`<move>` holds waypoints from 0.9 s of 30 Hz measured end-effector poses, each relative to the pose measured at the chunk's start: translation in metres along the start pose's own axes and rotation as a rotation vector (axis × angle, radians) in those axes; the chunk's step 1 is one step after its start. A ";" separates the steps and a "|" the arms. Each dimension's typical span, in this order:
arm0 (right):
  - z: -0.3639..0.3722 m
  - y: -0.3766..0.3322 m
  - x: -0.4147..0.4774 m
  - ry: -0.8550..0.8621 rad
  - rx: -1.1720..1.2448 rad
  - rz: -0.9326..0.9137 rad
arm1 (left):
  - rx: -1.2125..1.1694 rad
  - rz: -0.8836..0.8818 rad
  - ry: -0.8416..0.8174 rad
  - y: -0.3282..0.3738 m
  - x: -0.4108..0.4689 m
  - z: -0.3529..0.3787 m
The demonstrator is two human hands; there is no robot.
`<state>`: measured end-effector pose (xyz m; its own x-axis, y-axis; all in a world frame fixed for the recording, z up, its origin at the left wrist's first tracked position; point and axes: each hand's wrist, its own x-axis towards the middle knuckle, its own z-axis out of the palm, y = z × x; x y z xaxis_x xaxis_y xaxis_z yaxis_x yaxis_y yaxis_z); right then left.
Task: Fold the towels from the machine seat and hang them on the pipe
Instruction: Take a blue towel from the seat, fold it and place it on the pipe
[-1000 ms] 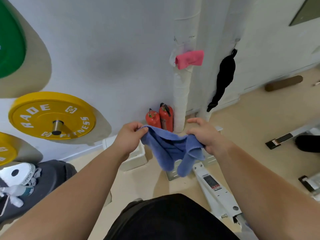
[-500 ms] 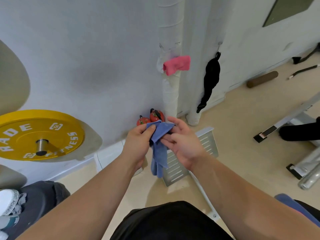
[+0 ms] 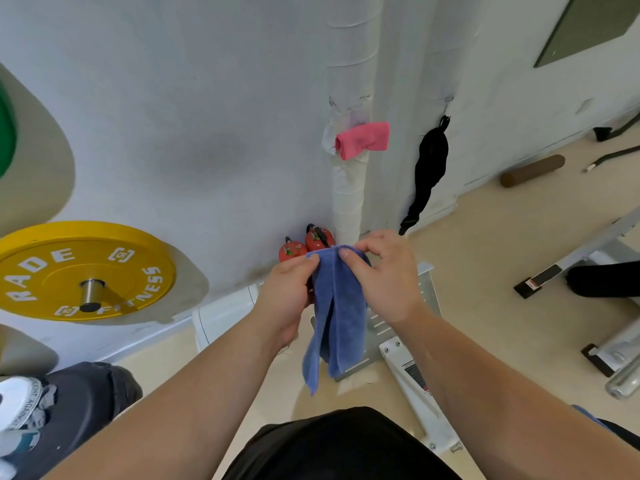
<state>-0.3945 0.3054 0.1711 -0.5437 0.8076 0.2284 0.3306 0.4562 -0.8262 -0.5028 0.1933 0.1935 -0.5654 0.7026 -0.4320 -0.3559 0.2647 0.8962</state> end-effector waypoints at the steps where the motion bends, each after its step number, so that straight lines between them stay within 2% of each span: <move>1: -0.004 -0.001 0.000 -0.051 0.039 -0.019 | 0.003 0.003 0.020 -0.001 0.001 -0.002; 5: -0.011 -0.009 -0.005 -0.268 0.277 0.021 | -0.008 0.035 -0.001 0.003 -0.001 -0.006; 9: -0.005 -0.015 -0.008 -0.241 0.320 0.046 | 0.033 0.105 -0.126 0.008 -0.013 0.003; 19: 0.000 -0.018 -0.009 -0.130 0.279 0.123 | 0.114 0.215 -0.113 0.011 -0.027 0.011; 24: 0.001 -0.021 -0.009 -0.125 0.249 0.075 | 0.175 0.270 -0.022 0.010 -0.021 0.006; 27: -0.001 -0.013 -0.006 -0.217 0.168 -0.017 | 0.184 0.277 0.069 0.012 -0.012 0.000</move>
<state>-0.3950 0.2954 0.1807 -0.7066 0.6930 0.1427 0.1972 0.3865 -0.9010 -0.5008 0.1882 0.2096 -0.6732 0.7198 -0.1696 -0.0450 0.1891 0.9809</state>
